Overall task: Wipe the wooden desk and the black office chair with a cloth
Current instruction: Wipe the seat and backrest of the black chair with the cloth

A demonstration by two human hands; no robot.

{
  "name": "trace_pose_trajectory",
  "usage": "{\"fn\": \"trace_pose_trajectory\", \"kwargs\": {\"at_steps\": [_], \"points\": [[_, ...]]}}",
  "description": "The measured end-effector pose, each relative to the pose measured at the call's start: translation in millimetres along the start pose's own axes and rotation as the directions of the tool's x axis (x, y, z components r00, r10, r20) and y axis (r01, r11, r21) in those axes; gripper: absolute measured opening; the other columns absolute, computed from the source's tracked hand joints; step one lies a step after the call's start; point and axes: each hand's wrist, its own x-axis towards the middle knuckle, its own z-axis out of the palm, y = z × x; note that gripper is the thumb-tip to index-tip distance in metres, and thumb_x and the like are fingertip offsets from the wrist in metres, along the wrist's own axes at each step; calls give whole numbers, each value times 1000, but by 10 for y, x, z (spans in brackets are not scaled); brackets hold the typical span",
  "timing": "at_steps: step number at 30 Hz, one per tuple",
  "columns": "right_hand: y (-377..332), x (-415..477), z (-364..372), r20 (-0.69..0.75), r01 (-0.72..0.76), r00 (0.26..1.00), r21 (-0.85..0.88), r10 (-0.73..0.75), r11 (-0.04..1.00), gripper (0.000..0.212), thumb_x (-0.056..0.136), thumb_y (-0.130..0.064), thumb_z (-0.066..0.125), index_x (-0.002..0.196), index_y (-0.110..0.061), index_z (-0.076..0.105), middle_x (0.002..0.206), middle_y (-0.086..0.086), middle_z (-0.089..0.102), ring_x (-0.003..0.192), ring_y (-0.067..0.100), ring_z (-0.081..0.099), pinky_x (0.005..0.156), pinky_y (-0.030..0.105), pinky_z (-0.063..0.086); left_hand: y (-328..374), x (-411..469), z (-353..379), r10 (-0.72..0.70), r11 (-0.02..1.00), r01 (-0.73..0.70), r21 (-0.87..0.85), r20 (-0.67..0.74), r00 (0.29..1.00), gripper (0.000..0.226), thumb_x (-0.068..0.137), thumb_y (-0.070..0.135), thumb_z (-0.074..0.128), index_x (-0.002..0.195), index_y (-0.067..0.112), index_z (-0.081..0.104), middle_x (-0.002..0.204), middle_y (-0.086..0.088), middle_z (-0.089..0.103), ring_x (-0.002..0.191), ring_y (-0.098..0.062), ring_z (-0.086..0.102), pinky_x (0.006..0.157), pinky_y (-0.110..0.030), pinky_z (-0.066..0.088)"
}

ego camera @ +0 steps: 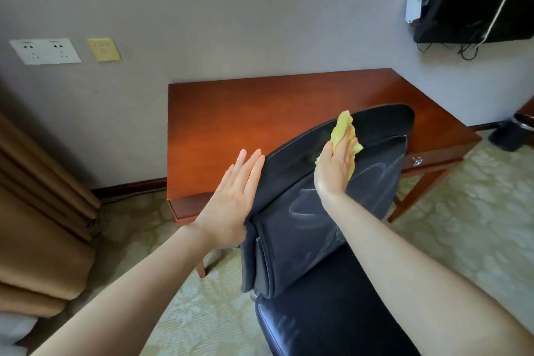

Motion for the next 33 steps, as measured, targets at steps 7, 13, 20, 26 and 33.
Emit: {"fn": "trace_pose_trajectory", "kwargs": {"at_steps": [7, 13, 20, 26, 33], "points": [[-208, -727, 284, 18, 141, 989, 101, -143, 985, 52, 104, -22, 25, 146, -38, -2, 158, -12, -8, 145, 5, -5, 119, 32, 6, -116, 215, 33, 92, 964, -98, -246, -36, 995, 126, 57, -8, 65, 147, 17, -19, 150, 16, -28, 140, -11, -31, 112, -23, -9], [-123, -1166, 408, 95, 343, 933, 51, -346, 938, 51, 101, -32, 29, 143, -40, 2, 152, -22, -13, 147, 14, 0, 107, 46, 38, -169, 343, 44, 158, 900, -185, -395, -101, 982, 110, 63, -6, 59, 151, 16, -5, 159, 5, -12, 143, -17, -24, 111, -25, -16], [379, -954, 155, 397, 587, 780, -197, -483, 786, 51, 95, -8, 51, 143, -20, 40, 155, -8, 3, 144, 30, 9, 108, 41, 29, -215, 447, 60, 163, 907, -199, -372, -124, 979, 113, 60, -9, 54, 151, 20, -7, 154, 16, -18, 140, -8, -28, 109, -20, -22], [733, -614, -147, 375, 500, 853, -392, -362, 772, 65, 99, -10, 43, 143, -42, 6, 154, -14, -5, 145, 25, 9, 113, 31, 19, -108, 470, 64, 68, 962, -102, -253, -139, 988, 110, 60, -4, 56, 152, 20, -2, 152, 20, -14, 141, -12, -28, 110, -32, -23], [835, -75, -512, 21, -310, 950, 113, 310, 944, 48, 104, -25, 29, 147, -44, 20, 145, 2, 43, 130, 28, 43, 109, 40, 31, 229, 487, 72, -205, 975, 215, 50, -161, 965, 106, 67, 12, 62, 151, 15, -3, 159, 1, -7, 140, -30, -30, 107, -46, -25]]}}
